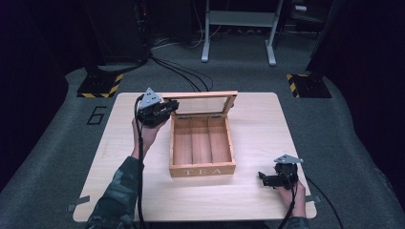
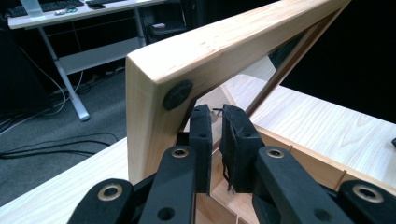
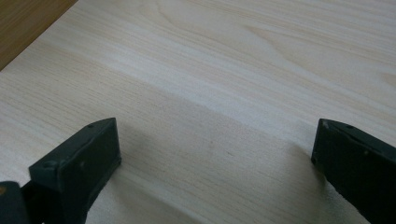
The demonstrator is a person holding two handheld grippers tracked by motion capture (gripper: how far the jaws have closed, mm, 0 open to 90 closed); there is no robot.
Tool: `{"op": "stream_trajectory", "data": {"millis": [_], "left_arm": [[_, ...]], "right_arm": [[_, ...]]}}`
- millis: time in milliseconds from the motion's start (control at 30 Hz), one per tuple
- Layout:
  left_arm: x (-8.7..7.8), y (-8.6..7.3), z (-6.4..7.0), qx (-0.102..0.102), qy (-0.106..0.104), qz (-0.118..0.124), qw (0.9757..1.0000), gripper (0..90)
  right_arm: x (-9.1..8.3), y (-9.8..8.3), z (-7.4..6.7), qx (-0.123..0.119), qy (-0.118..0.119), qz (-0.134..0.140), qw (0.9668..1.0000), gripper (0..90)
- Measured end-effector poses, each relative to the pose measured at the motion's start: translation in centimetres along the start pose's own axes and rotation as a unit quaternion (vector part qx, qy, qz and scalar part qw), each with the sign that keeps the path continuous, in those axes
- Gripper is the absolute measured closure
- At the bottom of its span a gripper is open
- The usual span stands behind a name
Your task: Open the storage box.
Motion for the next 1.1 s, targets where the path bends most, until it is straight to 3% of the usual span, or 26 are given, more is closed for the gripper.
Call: {"op": "stream_trajectory", "data": {"millis": [300,667,1100], "left_arm": [[-0.1,-0.1,0.2,-0.002,-0.003,-0.001,1.0000,81.8],[-0.8,-0.9,0.7,0.010,-0.005,0.000,0.9999,81.9],[-1.8,-2.8,2.6,0.010,-0.007,-0.001,0.9999,81.6]], "right_arm": [[0.0,0.0,0.0,0.000,0.000,0.000,1.0000,0.7],[0.0,0.0,0.0,-0.003,0.000,0.000,1.0000,0.7],[0.0,0.0,0.0,0.000,-0.001,0.001,1.0000,0.7]]}}
Point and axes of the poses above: each handheld gripper's, and its own axes: x roughly forward along the jaws, y roughly out of its top, z roughly to its right, the point moved 4 cm from there along x, roughly forward along the jaws, and after that the axes turned 4 degrees about y, right-handed, at the moved point
